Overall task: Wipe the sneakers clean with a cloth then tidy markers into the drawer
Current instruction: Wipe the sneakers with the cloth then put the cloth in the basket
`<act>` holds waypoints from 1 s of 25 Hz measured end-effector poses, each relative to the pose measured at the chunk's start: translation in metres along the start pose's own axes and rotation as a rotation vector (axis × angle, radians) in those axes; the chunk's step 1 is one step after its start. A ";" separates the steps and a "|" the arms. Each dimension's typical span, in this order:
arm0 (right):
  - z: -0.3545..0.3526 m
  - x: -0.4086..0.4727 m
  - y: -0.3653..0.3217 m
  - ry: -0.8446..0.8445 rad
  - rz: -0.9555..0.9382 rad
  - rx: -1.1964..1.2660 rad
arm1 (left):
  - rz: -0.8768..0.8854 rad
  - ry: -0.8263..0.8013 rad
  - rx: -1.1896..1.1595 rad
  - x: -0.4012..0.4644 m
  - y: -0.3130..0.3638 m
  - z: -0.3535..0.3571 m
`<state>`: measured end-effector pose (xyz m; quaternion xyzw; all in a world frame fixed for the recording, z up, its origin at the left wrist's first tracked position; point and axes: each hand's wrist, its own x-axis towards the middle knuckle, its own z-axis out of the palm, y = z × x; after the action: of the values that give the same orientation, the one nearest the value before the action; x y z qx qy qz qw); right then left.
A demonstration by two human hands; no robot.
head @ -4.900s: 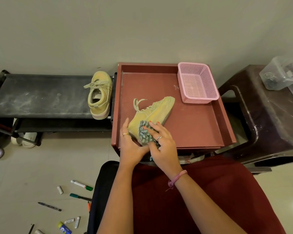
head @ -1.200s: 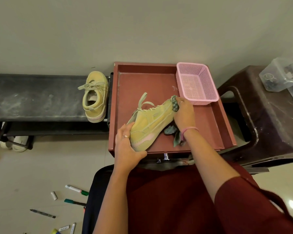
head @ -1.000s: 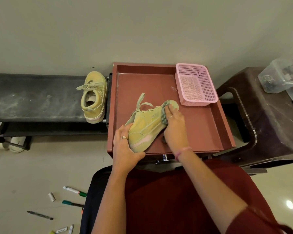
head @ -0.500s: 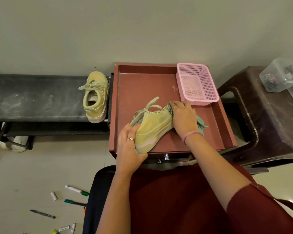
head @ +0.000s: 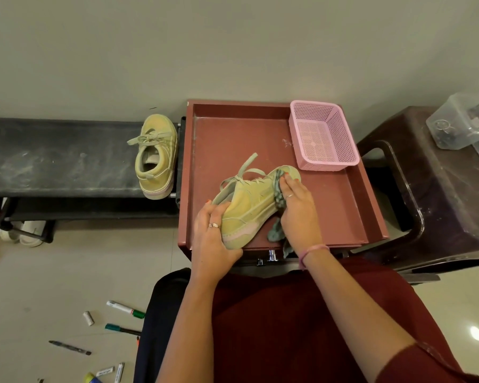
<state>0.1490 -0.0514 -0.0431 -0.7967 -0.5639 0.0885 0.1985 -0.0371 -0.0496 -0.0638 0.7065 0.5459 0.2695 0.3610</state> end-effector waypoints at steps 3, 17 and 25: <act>0.005 -0.016 -0.032 -0.056 -0.020 0.152 | -0.026 0.019 -0.047 0.000 -0.001 0.001; 0.008 -0.030 -0.068 -0.095 -0.279 0.060 | -0.017 0.043 -0.094 0.001 -0.002 0.002; -0.001 0.001 0.009 -0.010 -0.076 -0.195 | -0.034 -0.013 -0.031 -0.001 0.001 0.002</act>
<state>0.1571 -0.0529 -0.0460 -0.7898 -0.6007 0.0298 0.1205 -0.0351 -0.0507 -0.0646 0.6933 0.5512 0.2672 0.3797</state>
